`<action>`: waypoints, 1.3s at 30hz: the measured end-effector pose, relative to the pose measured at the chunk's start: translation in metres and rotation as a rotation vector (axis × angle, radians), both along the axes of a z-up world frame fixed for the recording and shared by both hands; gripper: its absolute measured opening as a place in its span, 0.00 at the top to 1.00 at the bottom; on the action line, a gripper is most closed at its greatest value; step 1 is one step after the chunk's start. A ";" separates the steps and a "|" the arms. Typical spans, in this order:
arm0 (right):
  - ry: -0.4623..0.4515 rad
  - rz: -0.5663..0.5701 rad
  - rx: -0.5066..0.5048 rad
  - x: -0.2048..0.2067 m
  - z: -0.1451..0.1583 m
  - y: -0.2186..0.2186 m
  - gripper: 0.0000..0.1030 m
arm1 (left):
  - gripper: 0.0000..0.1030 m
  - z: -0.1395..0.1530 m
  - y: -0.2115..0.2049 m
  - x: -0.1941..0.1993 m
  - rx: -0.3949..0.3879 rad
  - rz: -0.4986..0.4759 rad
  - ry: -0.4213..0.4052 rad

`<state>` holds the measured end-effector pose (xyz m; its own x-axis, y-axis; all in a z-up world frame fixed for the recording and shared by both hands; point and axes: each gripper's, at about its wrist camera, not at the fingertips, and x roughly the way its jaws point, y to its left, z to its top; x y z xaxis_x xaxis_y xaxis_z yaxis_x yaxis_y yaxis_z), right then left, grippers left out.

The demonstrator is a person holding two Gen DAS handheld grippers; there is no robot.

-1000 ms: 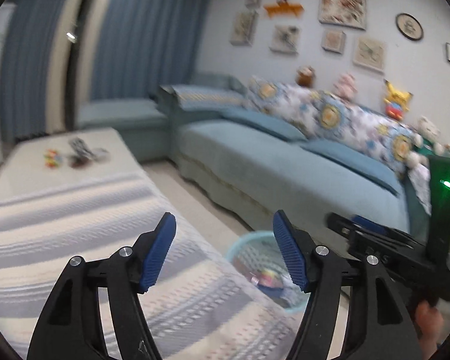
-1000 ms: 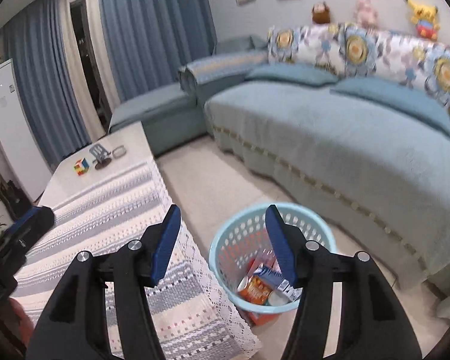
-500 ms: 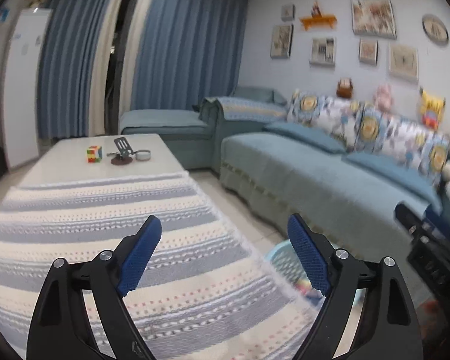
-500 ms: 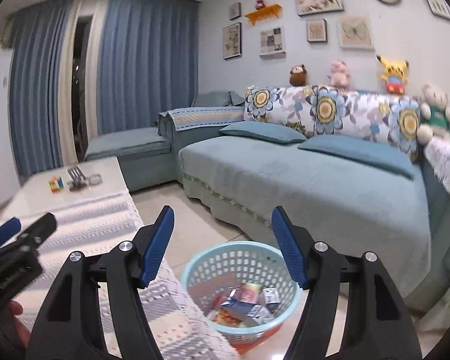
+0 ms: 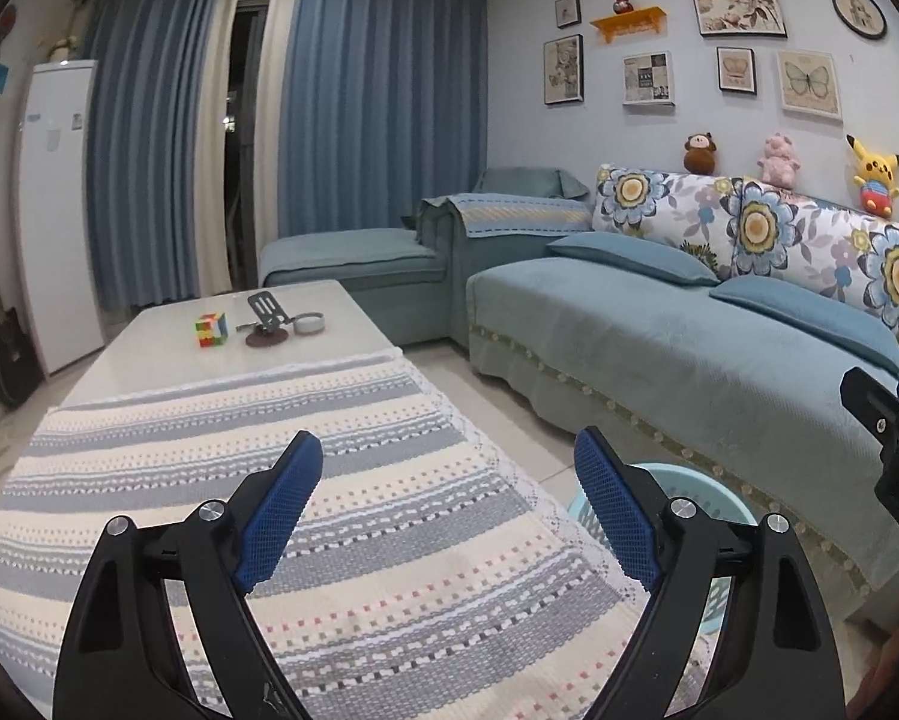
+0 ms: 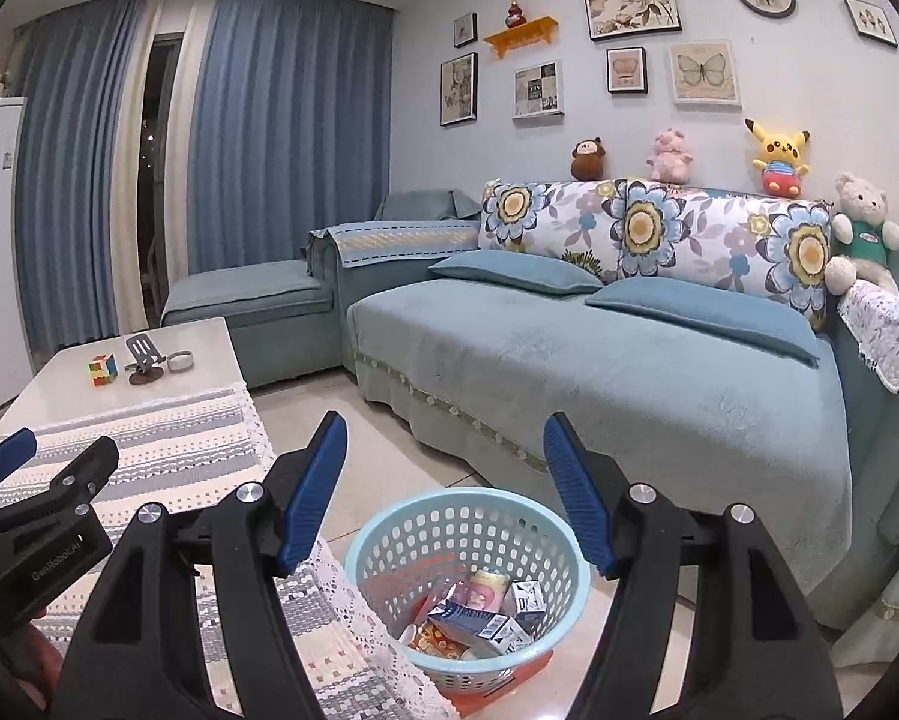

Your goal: Collect trash

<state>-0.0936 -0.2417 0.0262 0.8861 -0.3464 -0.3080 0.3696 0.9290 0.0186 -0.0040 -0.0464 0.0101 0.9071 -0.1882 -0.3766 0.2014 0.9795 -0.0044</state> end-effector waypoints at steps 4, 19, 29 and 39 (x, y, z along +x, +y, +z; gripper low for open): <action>0.004 -0.001 0.004 -0.001 -0.001 -0.001 0.37 | 0.17 0.000 0.000 -0.001 0.000 -0.008 -0.007; 0.009 -0.009 0.013 -0.001 -0.004 -0.007 0.34 | 0.13 0.000 0.004 -0.001 -0.030 -0.005 -0.011; 0.031 -0.006 0.029 0.003 -0.007 -0.013 0.34 | 0.13 0.001 0.004 -0.001 -0.030 -0.004 -0.010; 0.035 0.000 0.026 0.004 -0.008 -0.014 0.34 | 0.13 0.004 0.006 -0.004 -0.026 0.008 -0.019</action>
<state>-0.0896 -0.2554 0.0186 0.8749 -0.3373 -0.3476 0.3700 0.9285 0.0303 -0.0081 -0.0405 0.0144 0.9156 -0.1900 -0.3544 0.1935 0.9808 -0.0260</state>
